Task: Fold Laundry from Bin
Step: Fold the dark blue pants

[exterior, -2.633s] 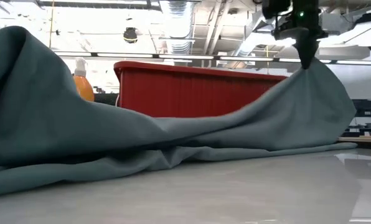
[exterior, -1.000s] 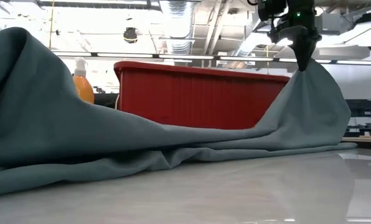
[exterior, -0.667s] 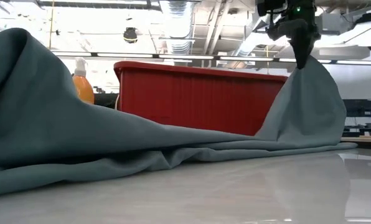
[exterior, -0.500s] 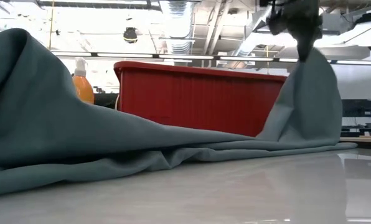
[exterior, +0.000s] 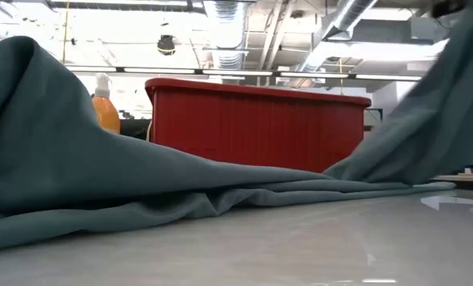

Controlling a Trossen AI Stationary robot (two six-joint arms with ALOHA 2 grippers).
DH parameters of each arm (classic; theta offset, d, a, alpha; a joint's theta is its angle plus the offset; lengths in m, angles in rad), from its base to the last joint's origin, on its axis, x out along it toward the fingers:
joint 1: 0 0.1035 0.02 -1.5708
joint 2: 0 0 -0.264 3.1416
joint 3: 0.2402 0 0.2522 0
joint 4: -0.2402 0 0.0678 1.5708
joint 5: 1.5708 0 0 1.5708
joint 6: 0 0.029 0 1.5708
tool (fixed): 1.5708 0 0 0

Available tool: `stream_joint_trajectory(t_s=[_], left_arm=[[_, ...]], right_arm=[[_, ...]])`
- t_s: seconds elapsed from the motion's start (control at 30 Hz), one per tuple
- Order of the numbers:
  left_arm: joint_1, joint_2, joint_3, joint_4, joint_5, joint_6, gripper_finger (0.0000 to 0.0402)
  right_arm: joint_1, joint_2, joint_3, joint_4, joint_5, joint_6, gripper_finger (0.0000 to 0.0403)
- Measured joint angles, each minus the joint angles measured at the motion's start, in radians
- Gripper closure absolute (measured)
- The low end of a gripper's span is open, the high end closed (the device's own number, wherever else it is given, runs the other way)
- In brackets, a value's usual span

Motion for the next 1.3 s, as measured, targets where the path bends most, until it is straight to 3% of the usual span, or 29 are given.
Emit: stream_joint_trajectory(t_s=[0.2,0.43,0.57,0.67,0.77,0.87,1.07,1.2,1.27,1.3], left_arm=[[-0.003,0.000,-0.001,0.007,-0.013,0.074,0.0401],[0.001,0.000,-0.001,-0.047,-0.031,0.118,0.0401],[0.023,0.000,-0.002,-0.082,-0.036,0.168,0.0401],[0.055,0.000,-0.002,-0.096,-0.028,0.248,0.0401],[0.104,-0.007,-0.002,-0.107,-0.020,0.352,0.0401],[0.171,-0.029,-0.002,-0.127,-0.022,0.454,0.0401],[0.314,-0.105,-0.002,-0.144,-0.034,0.603,0.0401],[0.379,-0.167,-0.002,-0.145,-0.072,0.650,0.0401],[0.400,-0.195,-0.002,-0.145,-0.087,0.651,0.0401],[0.406,-0.206,-0.002,-0.144,-0.098,0.647,0.0401]], right_arm=[[0.208,0.010,-0.016,0.008,-0.074,0.222,0.0374],[0.374,0.010,-0.217,0.064,-0.257,0.388,0.0374],[0.444,0.011,-0.280,0.234,-0.237,0.384,0.0374],[0.445,0.011,-0.269,0.226,-0.179,0.358,0.0375],[0.390,0.010,-0.234,0.090,-0.076,0.299,0.0374],[0.294,0.009,-0.183,0.000,0.109,0.180,0.0373],[0.002,0.006,-0.063,0.002,0.412,-0.282,0.0374],[-0.190,0.015,0.033,0.004,0.707,-0.681,0.0375],[-0.256,0.026,0.093,0.001,0.834,-0.766,0.0376],[-0.270,0.030,0.121,0.002,0.847,-0.775,0.0376]])
